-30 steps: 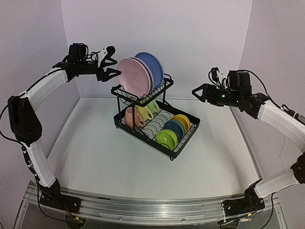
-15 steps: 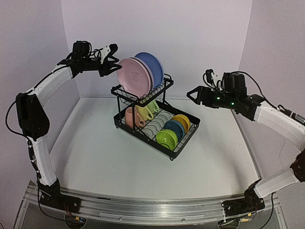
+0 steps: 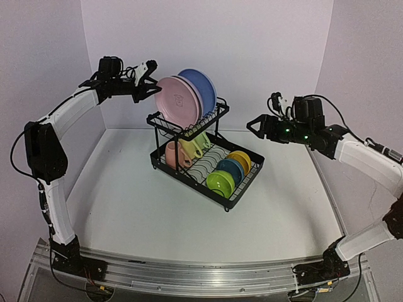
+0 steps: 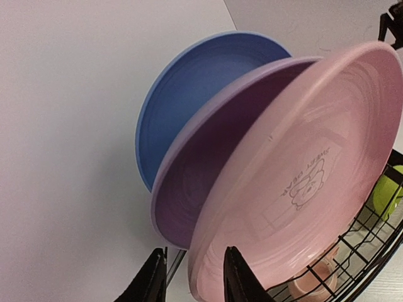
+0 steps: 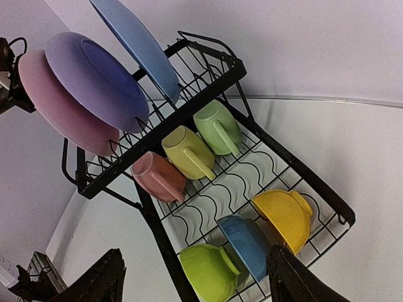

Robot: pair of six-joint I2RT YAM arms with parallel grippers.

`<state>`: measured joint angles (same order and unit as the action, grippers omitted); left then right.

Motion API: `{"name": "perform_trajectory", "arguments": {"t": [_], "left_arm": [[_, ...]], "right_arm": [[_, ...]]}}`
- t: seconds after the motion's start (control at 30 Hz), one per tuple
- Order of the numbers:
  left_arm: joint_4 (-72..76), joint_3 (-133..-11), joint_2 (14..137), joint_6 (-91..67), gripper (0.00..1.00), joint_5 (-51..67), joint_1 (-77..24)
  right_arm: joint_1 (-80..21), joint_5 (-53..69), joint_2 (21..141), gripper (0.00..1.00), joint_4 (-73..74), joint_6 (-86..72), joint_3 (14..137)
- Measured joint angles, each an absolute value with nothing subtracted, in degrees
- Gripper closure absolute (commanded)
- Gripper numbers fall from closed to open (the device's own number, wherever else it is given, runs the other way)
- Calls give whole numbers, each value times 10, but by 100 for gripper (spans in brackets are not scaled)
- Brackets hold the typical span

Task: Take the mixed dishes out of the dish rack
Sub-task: Pick up the plate from the dish rack.

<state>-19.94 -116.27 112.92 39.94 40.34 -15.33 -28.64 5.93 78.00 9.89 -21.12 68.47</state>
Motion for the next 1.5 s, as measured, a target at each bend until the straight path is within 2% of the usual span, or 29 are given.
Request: {"name": "perform_trajectory", "arguments": {"t": [0.13, 0.37, 0.9, 1.3, 1.5], "left_arm": [[-191, -1159, 1129, 391, 83, 405, -153], [-167, -1124, 1125, 389, 100, 404, -151], [-162, -1117, 1109, 307, 100, 398, -151], [-162, -1117, 1036, 216, 100, 403, -145], [-219, -1133, 995, 101, 100, 386, -123]], "right_arm": [[-286, 59, 782, 25, 99, -211, 684], [-286, 56, 782, 25, 99, -211, 681], [-286, 55, 782, 25, 99, -214, 681], [-286, 56, 784, 25, 99, -218, 681], [-286, 55, 784, 25, 98, -222, 679]]}}
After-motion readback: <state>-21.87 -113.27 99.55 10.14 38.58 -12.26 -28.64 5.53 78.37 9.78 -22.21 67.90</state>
